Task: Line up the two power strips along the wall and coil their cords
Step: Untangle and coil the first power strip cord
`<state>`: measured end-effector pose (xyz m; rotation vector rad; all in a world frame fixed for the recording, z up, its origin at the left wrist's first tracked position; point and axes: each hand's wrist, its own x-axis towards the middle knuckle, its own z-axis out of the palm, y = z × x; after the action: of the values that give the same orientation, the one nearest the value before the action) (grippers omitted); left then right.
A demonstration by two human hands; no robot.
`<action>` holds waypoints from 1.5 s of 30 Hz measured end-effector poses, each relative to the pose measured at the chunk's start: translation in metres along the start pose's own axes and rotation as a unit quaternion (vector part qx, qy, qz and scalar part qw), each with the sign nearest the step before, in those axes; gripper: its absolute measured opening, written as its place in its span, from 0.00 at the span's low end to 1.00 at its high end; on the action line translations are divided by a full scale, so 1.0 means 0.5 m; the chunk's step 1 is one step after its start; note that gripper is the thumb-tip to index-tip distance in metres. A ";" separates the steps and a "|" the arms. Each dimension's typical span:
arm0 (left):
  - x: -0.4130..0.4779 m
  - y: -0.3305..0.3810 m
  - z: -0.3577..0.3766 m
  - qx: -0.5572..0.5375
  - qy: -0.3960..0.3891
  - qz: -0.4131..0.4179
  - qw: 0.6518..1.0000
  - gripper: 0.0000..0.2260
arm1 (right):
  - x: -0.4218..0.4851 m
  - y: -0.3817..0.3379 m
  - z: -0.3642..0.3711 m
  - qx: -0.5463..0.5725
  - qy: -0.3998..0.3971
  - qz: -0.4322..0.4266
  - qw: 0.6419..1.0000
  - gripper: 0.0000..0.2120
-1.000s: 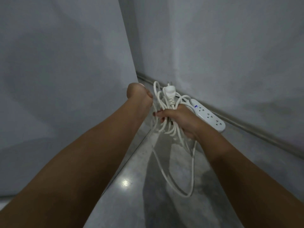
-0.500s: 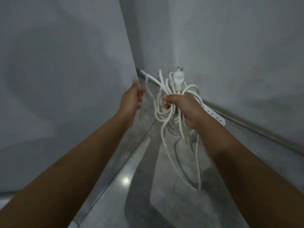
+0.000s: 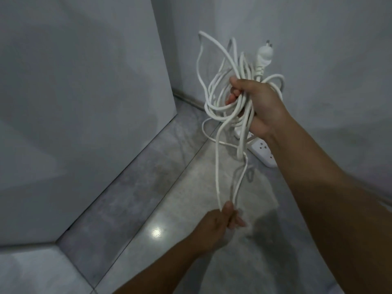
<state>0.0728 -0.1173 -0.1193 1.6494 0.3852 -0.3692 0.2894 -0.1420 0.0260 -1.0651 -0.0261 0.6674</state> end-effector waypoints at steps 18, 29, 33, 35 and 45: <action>0.203 0.095 -0.180 0.353 0.006 0.001 0.936 0.30 | -0.076 -0.132 -0.088 -0.268 -0.139 0.029 0.953 0.09; 0.229 0.163 -0.227 -0.009 0.197 -0.097 0.976 0.20 | -0.104 -0.045 -0.143 -0.597 -0.021 0.000 0.802 0.10; 0.235 0.174 -0.242 -0.164 0.221 -0.134 0.952 0.17 | -0.074 0.055 -0.171 -0.632 0.041 -0.028 0.773 0.10; 0.239 0.182 -0.229 -0.227 0.217 -0.140 0.939 0.18 | -0.056 0.105 -0.176 -0.648 0.074 -0.021 0.757 0.16; 0.232 0.178 -0.172 -0.347 0.187 -0.159 0.905 0.14 | -0.015 0.164 -0.101 -0.684 -0.054 -0.037 0.727 0.20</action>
<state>0.2181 -0.0372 -0.0841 0.9408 0.9637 -0.1184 0.2598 -0.1606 -0.0638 -2.4349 -0.7701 0.5838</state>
